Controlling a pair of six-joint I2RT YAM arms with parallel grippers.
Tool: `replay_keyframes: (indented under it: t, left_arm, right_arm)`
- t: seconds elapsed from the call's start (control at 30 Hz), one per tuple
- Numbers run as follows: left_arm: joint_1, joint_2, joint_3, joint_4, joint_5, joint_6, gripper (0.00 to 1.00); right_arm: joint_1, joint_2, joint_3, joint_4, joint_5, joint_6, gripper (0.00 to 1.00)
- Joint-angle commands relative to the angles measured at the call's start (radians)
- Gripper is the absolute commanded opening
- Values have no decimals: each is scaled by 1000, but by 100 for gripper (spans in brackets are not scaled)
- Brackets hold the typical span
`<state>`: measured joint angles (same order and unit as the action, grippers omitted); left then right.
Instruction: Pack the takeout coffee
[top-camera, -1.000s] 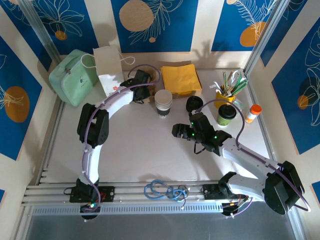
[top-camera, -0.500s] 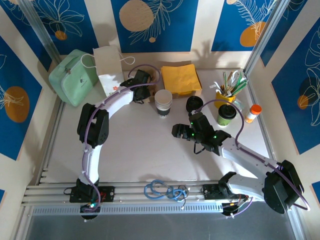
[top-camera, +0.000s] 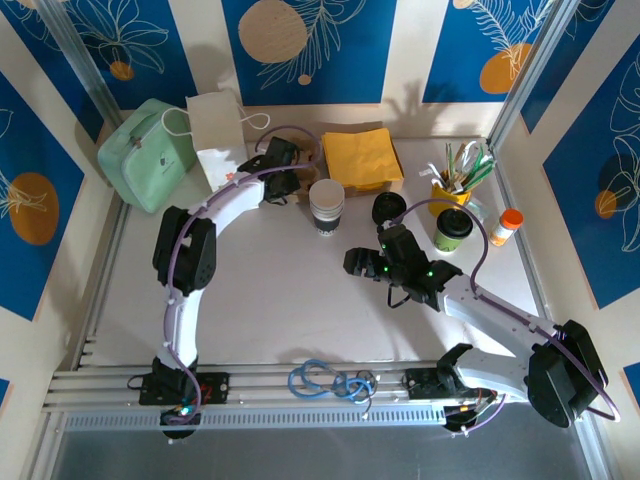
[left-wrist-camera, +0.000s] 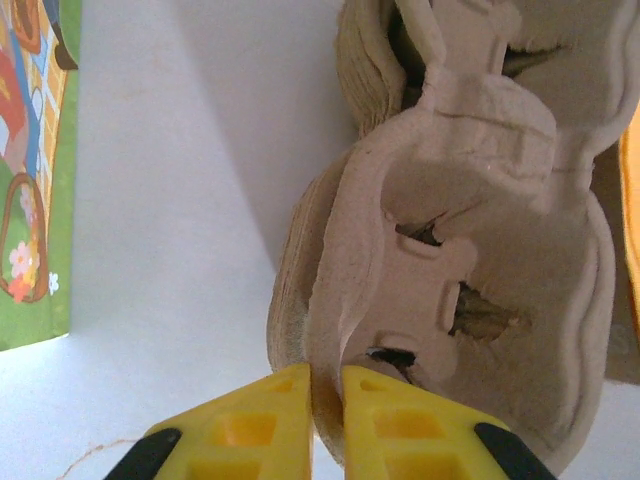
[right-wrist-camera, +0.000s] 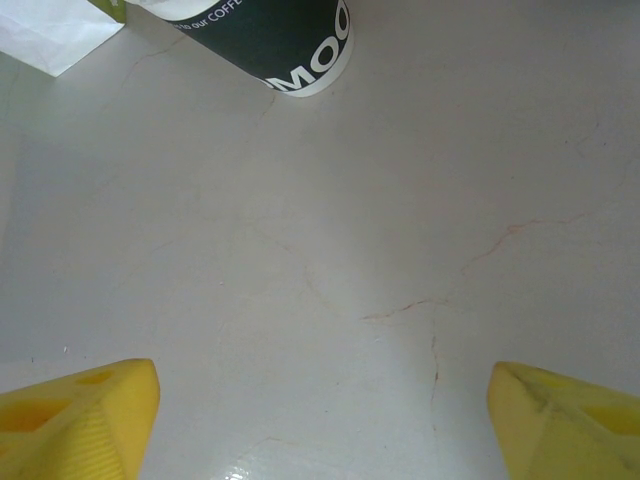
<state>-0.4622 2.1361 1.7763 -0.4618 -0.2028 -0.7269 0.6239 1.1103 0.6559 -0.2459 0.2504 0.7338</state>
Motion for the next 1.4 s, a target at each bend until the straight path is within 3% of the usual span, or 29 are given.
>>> replay_keyframes:
  t: [0.0,0.47,1.03,1.37]
  left_arm:
    - [9,-75,-27,40,4,15,11]
    - [30,-144,-69,73,19,29,0]
    - [30,-301,-53,-4,37,116,0]
    - [26,-488,-80,-106,88,172,0]
  right_arm:
    - [-7,-3,17,19,-17,8,85]
    - [-10,0,16,18,-19,9,85]
    - [-14,-6,13,16,-20,15,85]
    - [-41,-4,13,27,-72,7,86]
